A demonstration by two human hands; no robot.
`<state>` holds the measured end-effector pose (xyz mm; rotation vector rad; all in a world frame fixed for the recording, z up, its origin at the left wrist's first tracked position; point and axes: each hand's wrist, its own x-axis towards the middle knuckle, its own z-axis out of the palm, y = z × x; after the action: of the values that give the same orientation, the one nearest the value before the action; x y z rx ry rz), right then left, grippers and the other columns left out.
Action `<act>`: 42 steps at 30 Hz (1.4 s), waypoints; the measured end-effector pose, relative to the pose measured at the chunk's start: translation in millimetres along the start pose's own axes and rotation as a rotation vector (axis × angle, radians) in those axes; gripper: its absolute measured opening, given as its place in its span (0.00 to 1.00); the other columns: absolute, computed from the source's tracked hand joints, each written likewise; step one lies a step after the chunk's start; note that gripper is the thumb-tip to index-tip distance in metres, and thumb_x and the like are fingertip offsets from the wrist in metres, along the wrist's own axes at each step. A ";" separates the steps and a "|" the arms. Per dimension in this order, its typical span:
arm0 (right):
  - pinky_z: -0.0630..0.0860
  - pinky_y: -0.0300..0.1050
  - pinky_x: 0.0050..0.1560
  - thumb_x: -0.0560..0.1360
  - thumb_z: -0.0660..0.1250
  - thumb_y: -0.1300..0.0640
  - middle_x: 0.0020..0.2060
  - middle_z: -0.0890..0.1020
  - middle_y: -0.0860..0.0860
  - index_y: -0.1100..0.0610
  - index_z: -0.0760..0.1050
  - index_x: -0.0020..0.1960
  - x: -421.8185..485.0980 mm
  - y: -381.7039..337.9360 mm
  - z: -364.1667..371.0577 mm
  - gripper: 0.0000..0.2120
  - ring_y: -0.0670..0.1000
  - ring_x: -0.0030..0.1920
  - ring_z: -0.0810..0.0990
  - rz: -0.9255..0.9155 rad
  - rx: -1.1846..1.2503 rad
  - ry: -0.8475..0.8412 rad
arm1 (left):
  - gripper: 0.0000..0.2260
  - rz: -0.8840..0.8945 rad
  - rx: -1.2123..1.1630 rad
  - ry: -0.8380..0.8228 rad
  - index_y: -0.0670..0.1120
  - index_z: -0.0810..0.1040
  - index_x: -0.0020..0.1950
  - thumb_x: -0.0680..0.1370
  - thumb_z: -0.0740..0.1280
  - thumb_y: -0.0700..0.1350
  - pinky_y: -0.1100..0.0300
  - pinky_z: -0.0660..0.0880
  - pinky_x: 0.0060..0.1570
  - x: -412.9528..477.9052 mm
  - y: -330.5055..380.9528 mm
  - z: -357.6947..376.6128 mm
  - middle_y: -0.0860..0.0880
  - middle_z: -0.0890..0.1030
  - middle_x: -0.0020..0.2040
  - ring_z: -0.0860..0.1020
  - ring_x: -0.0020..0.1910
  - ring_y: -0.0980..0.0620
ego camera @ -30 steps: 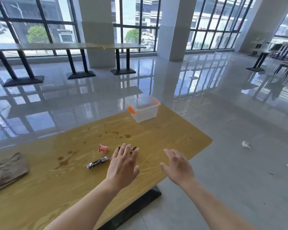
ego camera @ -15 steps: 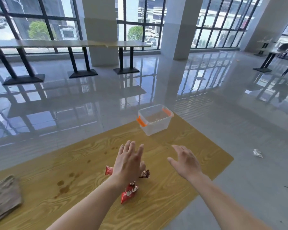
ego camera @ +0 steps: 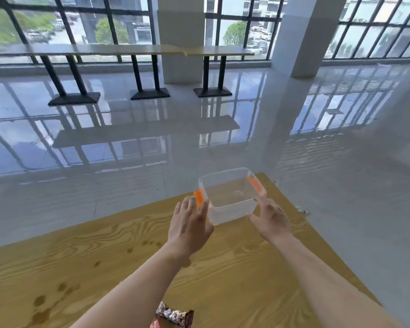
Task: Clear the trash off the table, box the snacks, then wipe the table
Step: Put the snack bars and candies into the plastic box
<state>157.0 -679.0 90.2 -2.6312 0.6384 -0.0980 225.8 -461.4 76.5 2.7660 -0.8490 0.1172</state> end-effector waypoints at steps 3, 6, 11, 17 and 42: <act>0.76 0.56 0.60 0.75 0.70 0.56 0.69 0.75 0.53 0.40 0.51 0.80 47.9 15.5 -3.4 0.41 0.60 0.63 0.76 -0.045 0.038 -0.017 | 0.25 -0.070 -0.041 0.005 0.47 0.65 0.71 0.77 0.63 0.53 0.52 0.67 0.63 37.7 9.9 14.6 0.44 0.72 0.62 0.70 0.62 0.44; 0.73 0.53 0.57 0.74 0.69 0.57 0.61 0.78 0.56 0.41 0.58 0.78 89.1 31.3 -0.8 0.37 0.59 0.61 0.75 -0.035 0.055 -0.017 | 0.25 -0.166 -0.118 -0.025 0.46 0.63 0.71 0.77 0.63 0.52 0.52 0.69 0.61 67.5 15.3 30.4 0.44 0.72 0.61 0.69 0.61 0.44; 0.69 0.52 0.55 0.75 0.70 0.57 0.57 0.78 0.56 0.57 0.70 0.69 134.9 47.2 9.6 0.24 0.60 0.61 0.74 -0.084 0.006 -0.039 | 0.32 -0.396 -0.302 -0.082 0.48 0.53 0.78 0.78 0.63 0.54 0.52 0.70 0.59 99.8 14.8 50.4 0.45 0.70 0.65 0.69 0.63 0.45; 0.68 0.51 0.58 0.77 0.67 0.55 0.65 0.73 0.54 0.52 0.66 0.71 165.7 53.0 27.2 0.24 0.59 0.65 0.72 -0.025 0.032 -0.160 | 0.33 -0.490 -0.350 -0.171 0.47 0.56 0.76 0.75 0.67 0.46 0.51 0.74 0.58 110.0 13.0 63.0 0.44 0.70 0.67 0.73 0.63 0.44; 0.79 0.56 0.52 0.84 0.52 0.48 0.60 0.83 0.54 0.51 0.70 0.72 82.3 -52.9 43.1 0.19 0.61 0.58 0.81 -0.400 0.103 0.003 | 0.24 -0.543 -0.331 0.209 0.48 0.68 0.67 0.72 0.65 0.38 0.59 0.67 0.38 -21.4 -50.9 -6.8 0.53 0.75 0.55 0.73 0.47 0.51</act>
<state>259.8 -656.9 71.0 -2.6211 0.0969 -0.2462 236.7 -407.3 69.3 2.5060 -0.0427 0.1464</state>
